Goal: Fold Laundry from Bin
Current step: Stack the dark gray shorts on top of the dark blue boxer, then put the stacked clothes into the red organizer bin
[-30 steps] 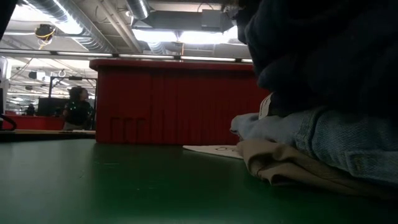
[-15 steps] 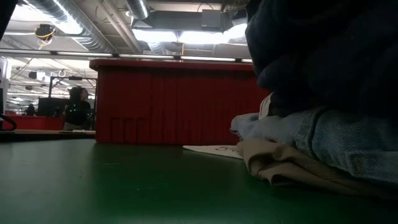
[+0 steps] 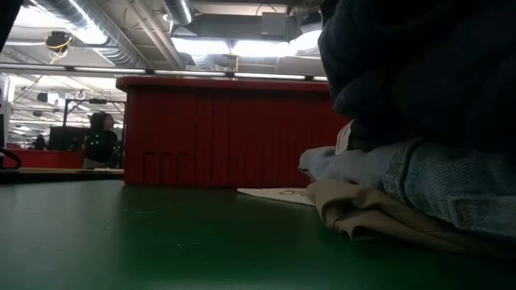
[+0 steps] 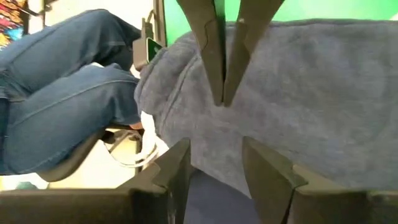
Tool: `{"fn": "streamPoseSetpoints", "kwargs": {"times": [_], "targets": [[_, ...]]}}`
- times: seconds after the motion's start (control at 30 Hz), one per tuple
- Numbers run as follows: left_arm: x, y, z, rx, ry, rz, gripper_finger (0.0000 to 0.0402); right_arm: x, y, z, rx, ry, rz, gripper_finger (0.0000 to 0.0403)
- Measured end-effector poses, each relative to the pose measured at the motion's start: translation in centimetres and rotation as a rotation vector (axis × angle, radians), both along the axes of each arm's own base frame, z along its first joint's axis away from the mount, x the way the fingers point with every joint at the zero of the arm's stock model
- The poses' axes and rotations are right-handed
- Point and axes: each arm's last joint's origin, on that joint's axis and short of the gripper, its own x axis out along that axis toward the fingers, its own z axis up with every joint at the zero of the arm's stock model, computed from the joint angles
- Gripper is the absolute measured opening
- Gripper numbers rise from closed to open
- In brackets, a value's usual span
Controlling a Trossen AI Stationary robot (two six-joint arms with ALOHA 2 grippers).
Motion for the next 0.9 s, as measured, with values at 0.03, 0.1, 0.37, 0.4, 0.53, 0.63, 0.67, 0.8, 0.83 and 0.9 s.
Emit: {"fn": "streamPoseSetpoints", "kwargs": {"times": [0.03, 0.1, 0.37, 0.4, 0.53, 0.63, 0.67, 0.8, 0.83, 0.9], "targets": [[0.0, 0.0, 0.0, -0.001, 0.001, 0.000, 0.0002, -0.1, 0.0, 0.4, -0.009, 0.007, 0.004, 0.0143], [0.0, 0.0, 0.0, -0.025, 0.009, 0.004, 0.0002, -0.2, -0.2, 1.0, -0.031, 0.023, 0.011, 0.0143], [-1.5, 3.6, 3.9, -0.175, 0.128, -0.167, 0.0002, -0.9, -0.9, 3.2, -0.110, 0.070, -0.001, 0.0143], [-1.8, 4.1, 4.4, -0.172, 0.145, -0.159, 0.0002, -1.1, -1.1, 3.4, -0.124, 0.069, -0.005, 0.0143], [-3.4, 6.3, 6.0, -0.123, 0.228, -0.096, 0.0002, -1.9, -1.9, 4.6, -0.150, 0.030, -0.032, 0.0143], [-4.9, 7.8, 7.8, -0.047, 0.243, -0.046, 0.0002, -2.5, -2.8, 5.6, -0.171, -0.022, -0.068, 0.0143], [-5.4, 8.1, 8.3, -0.020, 0.244, -0.034, 0.0002, -2.6, -3.1, 5.9, -0.180, -0.047, -0.090, 0.0143], [-7.4, 9.0, 9.9, 0.081, 0.275, 0.028, 0.0002, -2.7, -4.1, 6.8, -0.193, -0.111, -0.150, 0.0143], [-8.1, 9.3, 10.4, 0.103, 0.280, 0.050, 0.0002, -2.7, -4.2, 6.8, -0.195, -0.113, -0.158, 0.0143], [-9.6, 9.9, 11.6, 0.150, 0.294, 0.100, 0.0002, -2.6, -4.4, 6.9, -0.194, -0.112, -0.166, 0.0143]]}}
